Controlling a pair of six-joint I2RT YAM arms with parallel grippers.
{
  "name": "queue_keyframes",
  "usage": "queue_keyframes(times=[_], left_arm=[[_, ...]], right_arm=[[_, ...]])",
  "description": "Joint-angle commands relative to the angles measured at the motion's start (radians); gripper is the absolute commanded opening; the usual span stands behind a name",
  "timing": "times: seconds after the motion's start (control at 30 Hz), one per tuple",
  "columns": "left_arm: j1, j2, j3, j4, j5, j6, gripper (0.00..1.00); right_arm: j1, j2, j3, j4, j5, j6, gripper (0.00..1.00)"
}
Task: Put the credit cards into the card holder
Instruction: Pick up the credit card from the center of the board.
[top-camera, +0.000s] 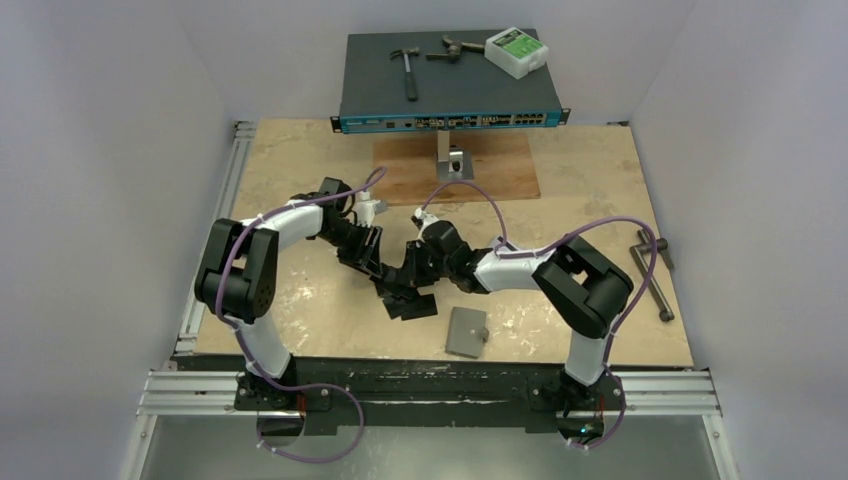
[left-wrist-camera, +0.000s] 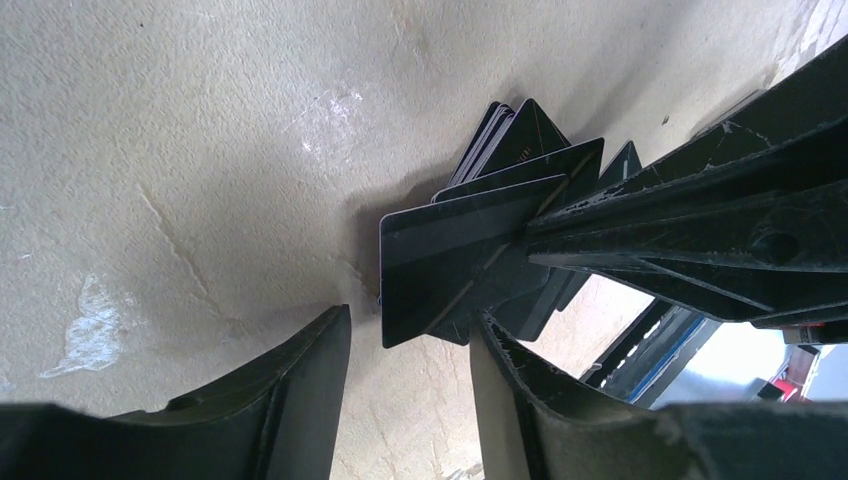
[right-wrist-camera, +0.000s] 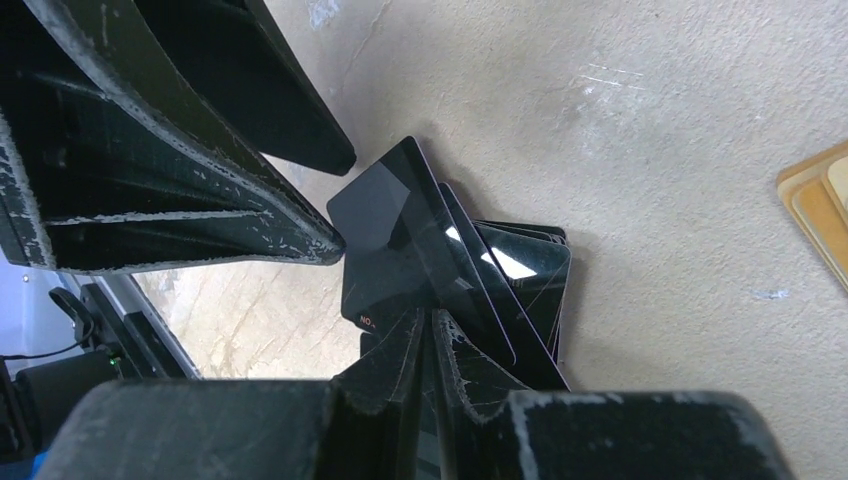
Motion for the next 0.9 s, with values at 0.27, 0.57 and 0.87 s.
queue_keyframes(times=[0.27,0.57,0.87], left_arm=[[0.016,0.042,0.061,-0.056,0.035,0.005,0.24],[0.026,0.038,0.063,-0.072,0.024,0.014,0.31],[0.034,0.055,0.073,-0.082,0.045,0.015,0.22]], right_arm=[[0.007,0.040,0.025,0.019,-0.023,0.005,0.07],[0.009,0.074,0.057,0.028,-0.044,0.010,0.04],[0.010,0.090,0.060,0.039,-0.051,0.018,0.03]])
